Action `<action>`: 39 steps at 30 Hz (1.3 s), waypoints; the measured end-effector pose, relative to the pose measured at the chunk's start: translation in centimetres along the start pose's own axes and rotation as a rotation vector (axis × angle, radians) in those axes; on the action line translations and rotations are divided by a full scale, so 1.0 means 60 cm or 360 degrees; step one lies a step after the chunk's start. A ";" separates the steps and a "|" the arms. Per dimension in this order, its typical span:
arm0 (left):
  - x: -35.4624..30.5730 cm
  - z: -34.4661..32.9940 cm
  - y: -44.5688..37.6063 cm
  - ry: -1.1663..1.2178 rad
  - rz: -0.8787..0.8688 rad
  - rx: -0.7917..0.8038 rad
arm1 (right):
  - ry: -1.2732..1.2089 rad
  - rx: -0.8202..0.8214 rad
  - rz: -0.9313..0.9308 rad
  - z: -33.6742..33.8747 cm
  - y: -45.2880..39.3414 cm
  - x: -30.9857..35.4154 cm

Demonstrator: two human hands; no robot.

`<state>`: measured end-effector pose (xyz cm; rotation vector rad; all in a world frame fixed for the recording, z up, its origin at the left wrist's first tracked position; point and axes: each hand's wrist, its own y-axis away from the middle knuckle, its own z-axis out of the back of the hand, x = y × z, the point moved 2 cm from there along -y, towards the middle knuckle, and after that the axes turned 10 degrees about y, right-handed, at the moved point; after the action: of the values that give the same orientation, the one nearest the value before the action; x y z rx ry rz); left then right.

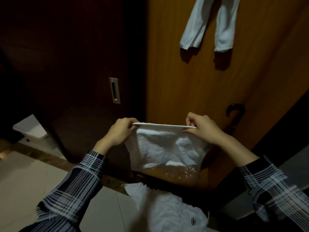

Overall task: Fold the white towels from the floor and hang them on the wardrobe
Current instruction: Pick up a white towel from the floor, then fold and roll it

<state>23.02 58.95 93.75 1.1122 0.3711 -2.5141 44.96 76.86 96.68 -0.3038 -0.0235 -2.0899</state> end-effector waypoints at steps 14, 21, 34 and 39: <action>-0.037 0.010 0.001 0.1003 0.0448 -0.0702 | -0.0670 -0.0075 -0.0175 0.062 0.031 0.017; -0.115 -0.018 -0.002 0.1203 0.0062 -0.0405 | -0.1187 0.0174 0.0060 0.083 0.034 0.090; -0.189 -0.039 0.002 0.1634 -0.0081 -0.0094 | -0.1445 -0.0367 -0.0360 0.099 0.023 0.144; -0.197 -0.046 0.003 0.1746 -0.0022 0.0048 | -0.1537 -0.0386 -0.0469 0.096 0.024 0.145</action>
<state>32.25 62.42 100.79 2.4067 0.5912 -1.6726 43.15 69.55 104.04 -1.5008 -0.4101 -2.0314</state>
